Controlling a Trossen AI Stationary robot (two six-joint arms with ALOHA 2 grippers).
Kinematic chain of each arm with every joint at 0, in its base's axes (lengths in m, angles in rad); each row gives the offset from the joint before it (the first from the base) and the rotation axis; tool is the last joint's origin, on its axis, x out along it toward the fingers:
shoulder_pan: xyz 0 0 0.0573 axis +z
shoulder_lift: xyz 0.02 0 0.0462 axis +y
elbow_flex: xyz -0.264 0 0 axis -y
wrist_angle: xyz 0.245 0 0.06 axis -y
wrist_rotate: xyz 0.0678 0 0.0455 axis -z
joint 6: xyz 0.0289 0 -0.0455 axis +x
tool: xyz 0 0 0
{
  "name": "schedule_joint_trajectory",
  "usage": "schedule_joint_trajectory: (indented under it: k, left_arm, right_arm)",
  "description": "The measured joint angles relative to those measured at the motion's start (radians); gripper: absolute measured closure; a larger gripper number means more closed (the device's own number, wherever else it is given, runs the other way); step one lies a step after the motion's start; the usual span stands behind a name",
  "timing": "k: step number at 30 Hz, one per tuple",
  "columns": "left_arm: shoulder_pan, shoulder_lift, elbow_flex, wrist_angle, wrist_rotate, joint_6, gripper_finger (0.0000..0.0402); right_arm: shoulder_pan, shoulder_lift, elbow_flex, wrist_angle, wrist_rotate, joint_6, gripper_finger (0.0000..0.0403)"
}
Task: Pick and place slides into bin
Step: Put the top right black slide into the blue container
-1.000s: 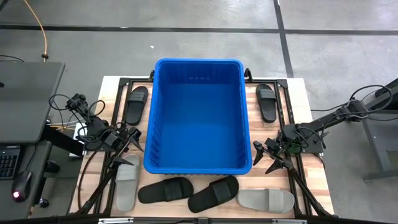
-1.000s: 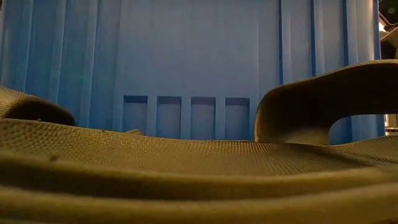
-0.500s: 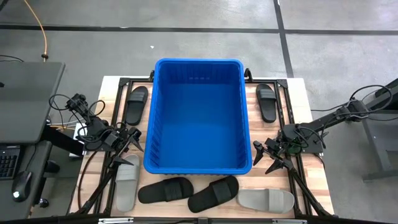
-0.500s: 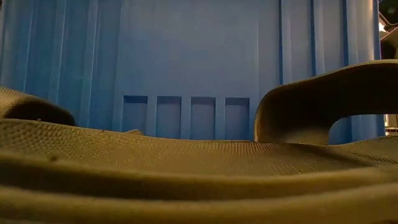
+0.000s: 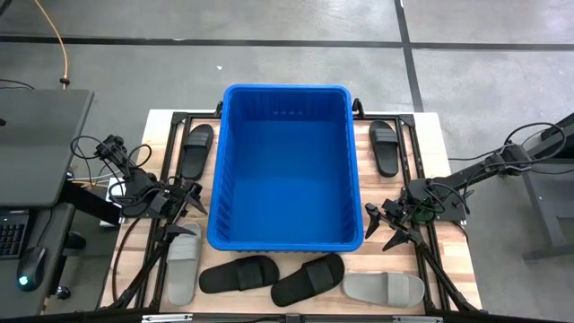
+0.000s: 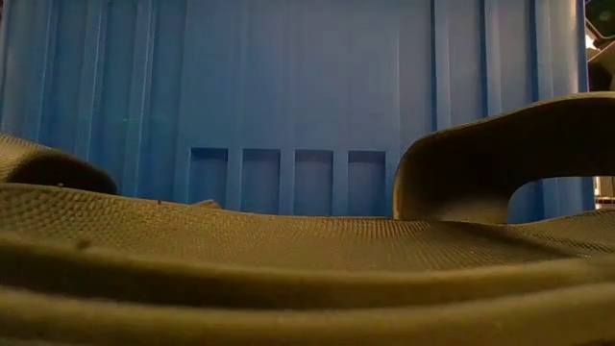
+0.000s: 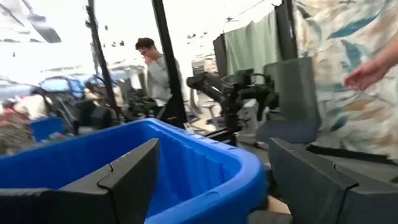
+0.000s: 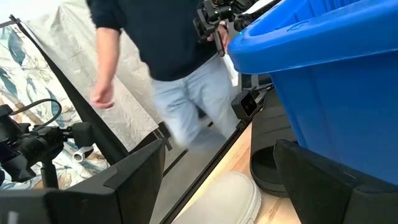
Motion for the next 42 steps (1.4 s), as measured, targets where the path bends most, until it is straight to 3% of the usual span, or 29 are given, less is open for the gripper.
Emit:
schedule_joint_trajectory:
  k: [5,12,18,22,30,36,39,42]
  left_arm:
    - [0.0,0.0,0.0,-0.003,0.006,-0.012,0.0112]
    - [0.0,0.0,0.0,0.126,0.021,-0.243,0.0112]
    - [0.0,0.0,0.001,0.514,-0.192,-0.498,0.0112]
    - [0.0,0.0,0.001,0.652,-0.286,-0.522,0.0112]
    - [0.0,0.0,0.0,0.679,-0.292,-0.541,0.0112]
    - [0.0,0.0,0.001,0.669,-0.326,-0.601,0.0112]
    - [0.0,0.0,0.0,0.671,-0.356,-0.603,0.0112]
    - [0.0,0.0,0.0,0.67,-0.392,-0.602,0.0112]
  right_arm:
    - [0.0,0.0,0.0,0.0,0.0,0.0,0.0112]
    - [0.0,0.0,0.0,0.0,0.0,0.0,0.0112]
    - [0.0,0.0,0.0,-0.001,0.012,-0.048,0.0112]
    - [0.0,-0.001,0.0,0.001,0.142,-0.118,0.0112]
    - [0.0,0.0,0.0,-0.003,0.409,-0.131,0.0112]
    - [-0.001,-0.002,0.03,0.102,0.558,0.285,0.0112]
    - [0.001,0.001,0.037,0.097,0.538,0.375,0.0112]
    - [0.001,-0.002,0.041,0.05,0.433,0.441,0.0112]
